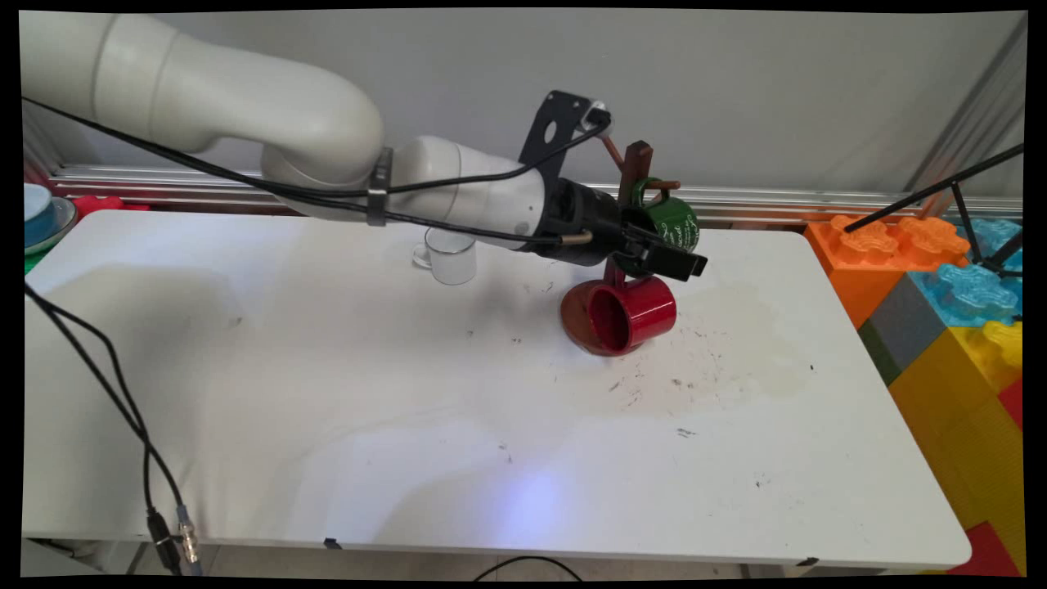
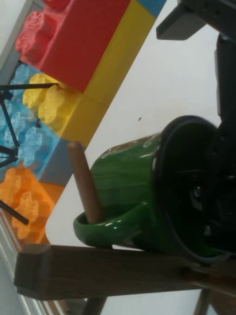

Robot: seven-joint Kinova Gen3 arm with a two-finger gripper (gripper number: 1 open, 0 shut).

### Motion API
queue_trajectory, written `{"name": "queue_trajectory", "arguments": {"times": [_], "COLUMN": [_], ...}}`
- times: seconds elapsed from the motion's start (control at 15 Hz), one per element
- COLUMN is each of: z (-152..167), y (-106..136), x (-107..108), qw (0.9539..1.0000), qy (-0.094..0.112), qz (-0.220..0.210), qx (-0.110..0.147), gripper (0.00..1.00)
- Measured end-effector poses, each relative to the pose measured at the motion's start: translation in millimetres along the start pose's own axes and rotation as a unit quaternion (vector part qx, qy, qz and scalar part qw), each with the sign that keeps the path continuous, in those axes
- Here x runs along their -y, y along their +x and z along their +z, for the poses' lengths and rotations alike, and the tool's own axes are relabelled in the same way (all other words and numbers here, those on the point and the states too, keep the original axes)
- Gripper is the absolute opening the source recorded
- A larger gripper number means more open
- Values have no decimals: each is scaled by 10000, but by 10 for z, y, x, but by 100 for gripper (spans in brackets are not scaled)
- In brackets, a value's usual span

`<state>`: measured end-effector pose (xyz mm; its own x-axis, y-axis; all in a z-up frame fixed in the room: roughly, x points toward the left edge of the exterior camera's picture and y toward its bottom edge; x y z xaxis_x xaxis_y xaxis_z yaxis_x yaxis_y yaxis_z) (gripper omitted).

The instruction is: Pick up the green mug from the rack, then place the picked object on the table

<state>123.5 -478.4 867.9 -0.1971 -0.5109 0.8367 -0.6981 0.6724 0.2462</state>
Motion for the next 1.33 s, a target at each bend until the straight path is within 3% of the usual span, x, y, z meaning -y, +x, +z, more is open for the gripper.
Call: {"name": "queue_trajectory", "arguments": {"times": [0.67,0.73,1.33], "z": [261,268,309], "y": [-113,-119,-167], "x": [43,44,59], "qw": [9997,9996,9993], "qy": [36,39,60], "qz": [-39,-43,-65], "qx": [-256,-262,-353], "gripper": [100,0,0]}}
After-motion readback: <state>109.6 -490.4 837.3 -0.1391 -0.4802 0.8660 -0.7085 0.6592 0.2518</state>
